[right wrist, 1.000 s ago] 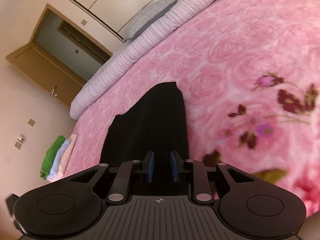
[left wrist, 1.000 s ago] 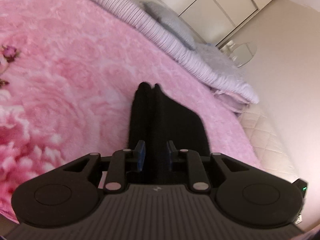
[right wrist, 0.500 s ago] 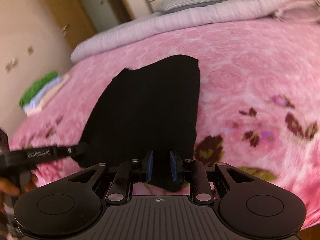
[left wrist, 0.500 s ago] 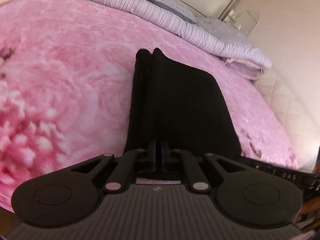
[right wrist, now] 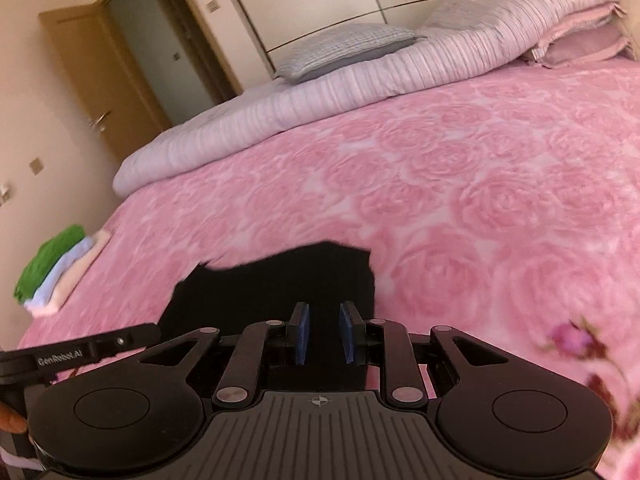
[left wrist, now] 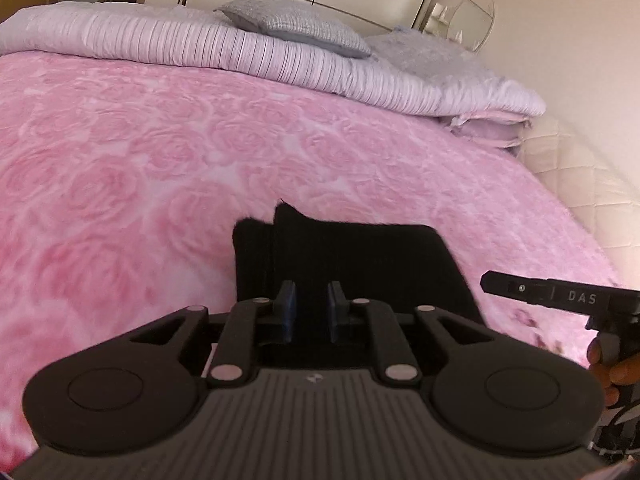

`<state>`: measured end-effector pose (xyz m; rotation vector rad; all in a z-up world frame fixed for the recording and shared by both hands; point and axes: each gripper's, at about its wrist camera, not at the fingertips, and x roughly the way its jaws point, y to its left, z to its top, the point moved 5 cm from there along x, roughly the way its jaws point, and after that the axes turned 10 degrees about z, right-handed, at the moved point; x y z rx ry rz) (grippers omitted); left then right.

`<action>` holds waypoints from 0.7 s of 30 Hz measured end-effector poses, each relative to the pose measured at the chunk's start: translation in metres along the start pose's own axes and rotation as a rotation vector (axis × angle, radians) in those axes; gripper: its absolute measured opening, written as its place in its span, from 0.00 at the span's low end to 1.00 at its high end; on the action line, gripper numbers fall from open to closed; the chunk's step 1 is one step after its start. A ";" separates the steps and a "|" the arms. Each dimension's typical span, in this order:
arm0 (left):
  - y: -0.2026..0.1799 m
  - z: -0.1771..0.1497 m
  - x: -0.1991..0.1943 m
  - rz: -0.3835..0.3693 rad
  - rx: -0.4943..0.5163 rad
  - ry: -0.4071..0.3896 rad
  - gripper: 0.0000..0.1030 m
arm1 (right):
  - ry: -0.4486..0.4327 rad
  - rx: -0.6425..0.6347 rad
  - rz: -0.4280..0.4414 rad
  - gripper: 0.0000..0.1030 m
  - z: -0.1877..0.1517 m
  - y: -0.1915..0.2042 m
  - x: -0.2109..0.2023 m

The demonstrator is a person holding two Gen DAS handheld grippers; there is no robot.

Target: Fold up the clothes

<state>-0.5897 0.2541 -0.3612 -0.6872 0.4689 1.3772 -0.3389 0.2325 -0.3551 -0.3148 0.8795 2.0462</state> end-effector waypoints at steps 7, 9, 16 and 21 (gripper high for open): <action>0.008 -0.005 0.040 0.036 0.010 0.007 0.05 | 0.037 -0.040 -0.008 0.21 0.004 -0.010 0.034; 0.008 -0.006 0.035 0.042 -0.011 0.008 0.05 | 0.048 -0.051 -0.011 0.21 0.005 -0.012 0.044; -0.003 -0.020 -0.024 0.074 0.008 0.025 0.09 | 0.046 -0.003 0.011 0.21 -0.017 0.002 -0.003; -0.002 -0.041 -0.053 0.147 -0.028 0.085 0.14 | 0.043 0.025 0.016 0.21 -0.036 0.014 -0.037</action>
